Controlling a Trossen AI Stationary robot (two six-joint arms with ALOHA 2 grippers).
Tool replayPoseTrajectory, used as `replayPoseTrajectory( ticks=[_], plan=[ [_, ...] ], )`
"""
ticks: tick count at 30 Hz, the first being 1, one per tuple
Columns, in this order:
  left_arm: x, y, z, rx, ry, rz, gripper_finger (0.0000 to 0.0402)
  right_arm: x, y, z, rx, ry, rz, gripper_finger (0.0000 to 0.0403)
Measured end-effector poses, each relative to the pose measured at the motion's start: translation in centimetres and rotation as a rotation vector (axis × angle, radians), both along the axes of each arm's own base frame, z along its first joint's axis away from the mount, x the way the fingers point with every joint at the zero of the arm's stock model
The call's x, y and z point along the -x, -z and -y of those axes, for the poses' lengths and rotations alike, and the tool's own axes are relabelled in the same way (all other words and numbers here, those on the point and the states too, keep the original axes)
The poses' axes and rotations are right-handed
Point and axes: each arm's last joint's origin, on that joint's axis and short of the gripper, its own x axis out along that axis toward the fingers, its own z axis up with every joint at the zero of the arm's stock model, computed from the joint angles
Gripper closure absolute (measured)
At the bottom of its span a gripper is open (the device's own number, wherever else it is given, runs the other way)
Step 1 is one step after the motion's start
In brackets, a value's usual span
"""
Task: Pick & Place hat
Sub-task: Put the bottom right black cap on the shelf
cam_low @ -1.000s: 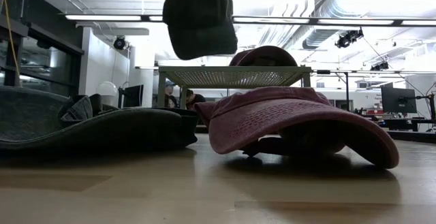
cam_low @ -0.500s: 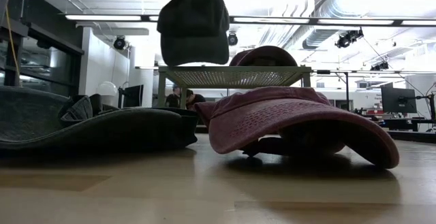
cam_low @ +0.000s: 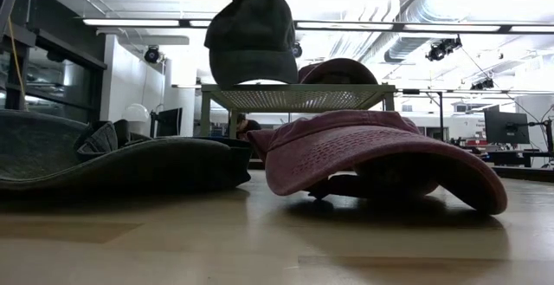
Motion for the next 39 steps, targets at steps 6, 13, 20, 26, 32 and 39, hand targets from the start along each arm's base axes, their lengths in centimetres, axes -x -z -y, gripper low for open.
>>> replayPoseTrajectory(
  ticks=[6, 13, 20, 26, 32, 39],
  plan=[
    [0.0, 0.0, -0.1, -0.018, -0.012, -0.004, 0.0357, 0.0, 0.0, 0.0, 0.0, 0.0, 0.0, 0.029],
    [0.0, 0.0, -0.2, -0.059, -0.022, -0.013, 0.0357, 0.0, 0.0, 0.0, 0.005, -0.004, -0.002, 0.029],
    [0.0, 0.1, -0.3, -0.114, -0.04, -0.03, 0.0357, 0.0, 0.0, 0.0, 0.006, -0.004, -0.003, 0.029],
    [-0.3, -0.3, -0.6, -0.192, -0.07, 0.006, 0.0357, 0.0, 0.0, 0.0, 0.006, -0.004, -0.003, 0.029],
    [-0.4, -0.6, -0.7, -0.25, -0.052, 0.033, 0.0357, 0.0, 0.0, 0.0, 0.006, -0.004, -0.003, 0.029],
    [-1.5, 1.1, -1.7, -0.243, -0.033, -0.029, 0.0357, 0.0, 0.0, 0.0, 0.002, -0.002, -0.001, 0.029]
  ],
)
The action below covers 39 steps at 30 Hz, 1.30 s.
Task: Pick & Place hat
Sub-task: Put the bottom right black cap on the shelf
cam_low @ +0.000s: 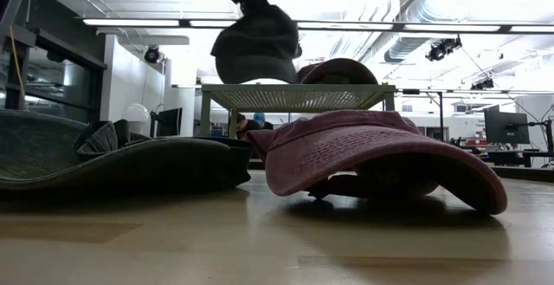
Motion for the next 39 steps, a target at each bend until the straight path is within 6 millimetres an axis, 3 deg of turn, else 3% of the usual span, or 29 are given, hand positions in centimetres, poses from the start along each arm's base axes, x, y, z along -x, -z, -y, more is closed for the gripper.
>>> replayPoseTrajectory(
  ticks=[9, 18, 28, 39],
  plan=[
    [-2.0, 2.3, -1.5, -0.07, -0.04, -0.072, 0.0357, 0.0, 0.0, 0.0, 0.004, 0.009, 0.002, 0.029],
    [-3.0, 3.1, -2.2, -0.091, -0.059, -0.061, 0.0357, 0.0, 0.0, 0.0, 0.005, 0.01, 0.002, 0.029],
    [-2.8, 3.1, -2.2, -0.079, -0.131, -0.081, 0.0252, 0.0, 0.0, 0.0, 0.003, -0.001, -0.002, 0.029],
    [-2.7, 3.3, -2.2, -0.048, -0.158, -0.102, 0.0228, 0.0, 0.0, 0.0, 0.004, -0.001, -0.004, 0.029]
  ],
)
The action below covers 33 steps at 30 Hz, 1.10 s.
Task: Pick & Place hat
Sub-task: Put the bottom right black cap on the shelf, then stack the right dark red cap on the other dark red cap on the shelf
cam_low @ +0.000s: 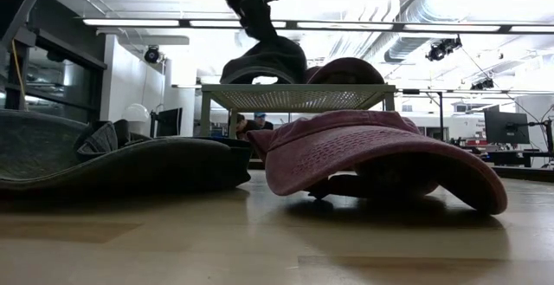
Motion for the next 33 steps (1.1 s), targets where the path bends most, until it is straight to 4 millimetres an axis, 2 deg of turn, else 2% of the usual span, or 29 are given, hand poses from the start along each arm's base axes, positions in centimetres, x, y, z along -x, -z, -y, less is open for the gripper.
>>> replayPoseTrajectory(
  ticks=[11, 23, 28, 33],
  plan=[
    [0.5, 0.2, 0.2, 0.026, -0.049, -0.051, 0.0227, 0.0, 0.0, 0.0, 0.0, -0.001, 0.0, 0.029],
    [1.4, -1.5, 1.7, -0.021, -0.083, -0.035, 0.0227, 0.0, 0.0, 0.0, 0.0, -0.001, 0.0, 0.029],
    [1.7, -1.7, 1.6, -0.048, -0.191, -0.047, 0.0227, 0.0, 0.0, 0.0, 0.0, -0.002, 0.0, 0.029],
    [1.8, -1.8, 1.5, -0.059, -0.227, -0.044, 0.0227, 0.0, 0.0, 0.0, -0.004, 0.0, 0.002, 0.029]
  ],
)
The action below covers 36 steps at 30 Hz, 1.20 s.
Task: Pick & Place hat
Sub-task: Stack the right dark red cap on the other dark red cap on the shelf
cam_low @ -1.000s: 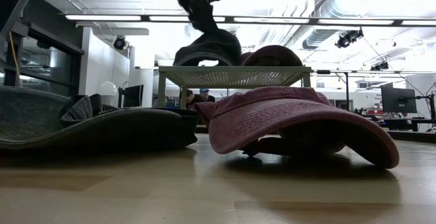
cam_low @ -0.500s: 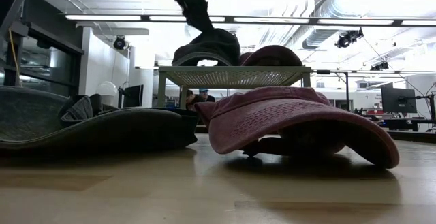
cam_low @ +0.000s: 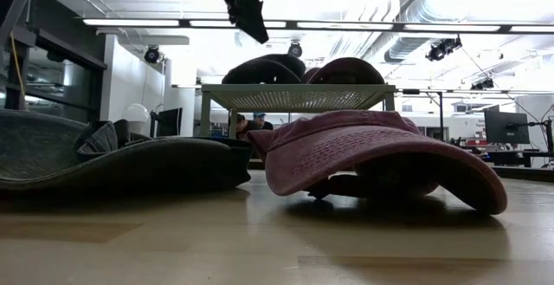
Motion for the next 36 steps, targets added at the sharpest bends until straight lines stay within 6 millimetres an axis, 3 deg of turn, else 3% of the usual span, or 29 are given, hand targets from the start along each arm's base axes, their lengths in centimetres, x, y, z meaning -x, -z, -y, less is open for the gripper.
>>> replayPoseTrajectory(
  ticks=[11, 17, 23, 28, 36],
  plan=[
    [0.1, -0.8, 1.3, -0.015, -0.01, 0.015, 0.0227, 0.0, 0.0, 0.0, -0.004, 0.0, 0.001, 0.029],
    [1.1, -2.5, 3.9, -0.011, -0.006, 0.06, 0.0227, 0.1, 0.5, -0.2, -0.098, -0.039, -0.031, 0.029],
    [2.1, -3.4, 6.3, 0.023, 0.005, 0.059, 0.0227, -0.8, 4.6, -1.1, -0.199, -0.017, -0.131, 0.029],
    [2.5, -3.1, 7.1, 0.075, 0.011, 0.023, 0.0227, -1.7, 7.7, -1.8, -0.324, 0.014, -0.126, 0.029],
    [2.1, -2.8, 9.1, 0.109, 0.064, -0.017, 0.0227, -2.7, 12.6, -3.4, -0.403, -0.096, -0.14, 0.029]
  ],
)
